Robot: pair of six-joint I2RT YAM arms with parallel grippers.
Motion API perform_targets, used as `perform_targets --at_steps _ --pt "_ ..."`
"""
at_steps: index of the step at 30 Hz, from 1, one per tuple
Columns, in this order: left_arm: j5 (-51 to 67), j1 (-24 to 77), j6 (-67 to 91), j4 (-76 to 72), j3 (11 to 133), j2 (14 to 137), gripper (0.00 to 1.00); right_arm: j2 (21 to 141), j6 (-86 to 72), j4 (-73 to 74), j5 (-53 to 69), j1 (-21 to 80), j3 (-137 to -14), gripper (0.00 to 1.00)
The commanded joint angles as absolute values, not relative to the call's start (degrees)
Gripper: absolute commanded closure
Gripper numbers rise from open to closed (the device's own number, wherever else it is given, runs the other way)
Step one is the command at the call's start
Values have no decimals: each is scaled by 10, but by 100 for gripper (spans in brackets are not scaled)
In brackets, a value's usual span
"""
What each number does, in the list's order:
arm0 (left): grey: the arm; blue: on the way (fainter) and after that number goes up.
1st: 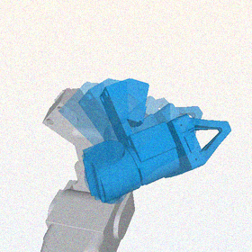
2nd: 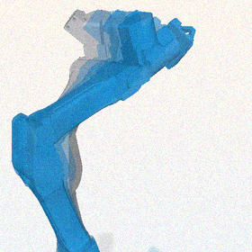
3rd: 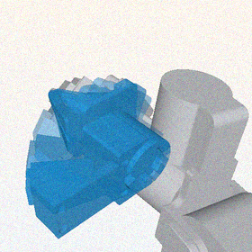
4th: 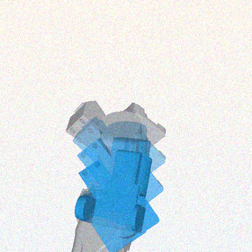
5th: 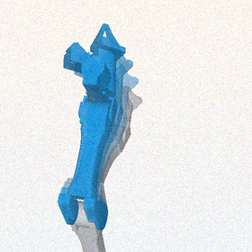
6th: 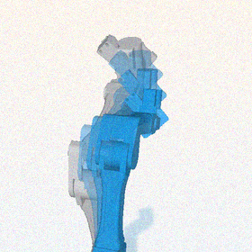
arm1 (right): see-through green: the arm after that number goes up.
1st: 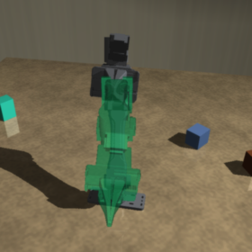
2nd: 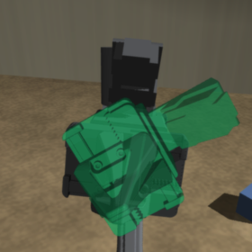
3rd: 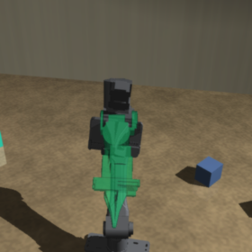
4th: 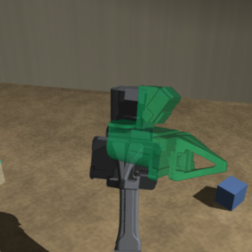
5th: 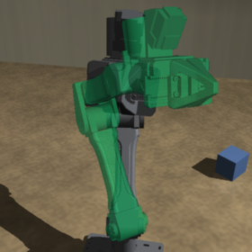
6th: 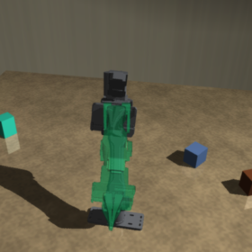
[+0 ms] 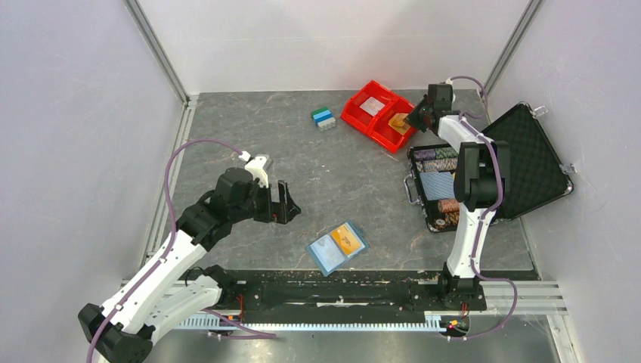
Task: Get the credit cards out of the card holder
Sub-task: Place the credit card in the storage box.
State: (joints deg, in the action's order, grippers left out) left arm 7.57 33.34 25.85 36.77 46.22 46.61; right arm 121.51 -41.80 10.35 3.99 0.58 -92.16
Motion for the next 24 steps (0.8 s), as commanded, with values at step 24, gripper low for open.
perform_targets --at_steps 24 --pt "58 332 226 365 468 461 0 1213 -410 111 -25 4 -1007 69"
